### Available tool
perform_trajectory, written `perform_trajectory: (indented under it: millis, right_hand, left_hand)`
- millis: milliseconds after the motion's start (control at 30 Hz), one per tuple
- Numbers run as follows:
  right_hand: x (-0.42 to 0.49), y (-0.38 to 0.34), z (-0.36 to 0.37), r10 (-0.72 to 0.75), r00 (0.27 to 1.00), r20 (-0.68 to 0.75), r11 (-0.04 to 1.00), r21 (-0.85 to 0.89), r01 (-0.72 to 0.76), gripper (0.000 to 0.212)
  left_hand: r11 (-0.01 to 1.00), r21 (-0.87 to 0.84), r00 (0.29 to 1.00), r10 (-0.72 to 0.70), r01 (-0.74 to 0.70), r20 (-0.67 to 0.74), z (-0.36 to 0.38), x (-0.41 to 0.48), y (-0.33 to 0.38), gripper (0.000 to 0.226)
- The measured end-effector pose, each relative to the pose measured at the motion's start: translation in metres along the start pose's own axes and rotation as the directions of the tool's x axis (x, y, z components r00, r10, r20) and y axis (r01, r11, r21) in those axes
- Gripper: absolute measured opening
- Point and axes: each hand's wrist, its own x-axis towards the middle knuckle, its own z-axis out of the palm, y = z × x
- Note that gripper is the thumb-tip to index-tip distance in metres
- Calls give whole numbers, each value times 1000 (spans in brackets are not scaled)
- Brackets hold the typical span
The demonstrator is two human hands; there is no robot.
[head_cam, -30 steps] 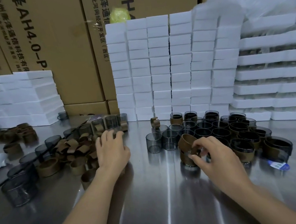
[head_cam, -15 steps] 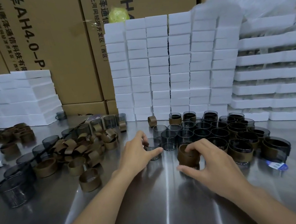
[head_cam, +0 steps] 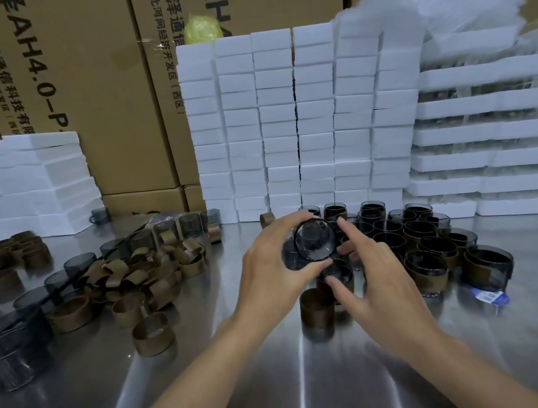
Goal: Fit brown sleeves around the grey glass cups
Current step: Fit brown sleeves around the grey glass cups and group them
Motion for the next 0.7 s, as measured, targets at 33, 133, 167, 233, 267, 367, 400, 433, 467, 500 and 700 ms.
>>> perform_trajectory:
  millis: [33,133,167,233,267,367,400,433,467,500,700]
  right_hand:
    - [0,-2,-1,0,1000,-12,1000,18,0,91]
    - [0,-8,-3,-11,1000,-21,999,43,12,91]
    - [0,-10,-4,-6,1000,-22,999,52,7,91]
    - [-1,-12,-3,10,1000,-25,997,77,-8,92]
    - [-2,-13,-2,15,1000,-25,996,92,-13,94]
    - [-4,-15,0,22,999,-24,992,126,-19,97]
    - [-5,-15,0,28,999,-23,990,138,-24,99]
    - [-4,-16,0,31,999,-23,988,150,-27,101]
    - [-3,-17,0,30,999,-23,987,161,-26,103]
    - [-3,-19,-1,24,999,-25,986,167,-19,102]
    - [-4,-25,-8,-103,992,-73,993,47,106,88]
  left_hand:
    - [1000,-18,1000,10,-10,-13,2,-1,5,71]
    - [997,-71,998,-11,7,-55,5,-3,14,68]
    - [995,-94,997,-26,19,-66,5,-3,17,68]
    - [987,-151,995,-60,48,-76,5,-4,22,67]
    - [983,-175,994,-72,58,-77,4,-4,26,67]
    - [980,-191,995,-68,53,-73,3,-4,32,64]
    - [968,-235,993,-101,83,-65,4,-4,33,64]
    - [931,-332,983,-178,155,-40,5,-4,32,63]
    - [839,-475,957,-289,266,25,6,-2,33,58]
    - [684,-615,907,-400,392,134,6,-1,35,52]
    - [-213,-725,521,-569,655,637,14,1,34,67]
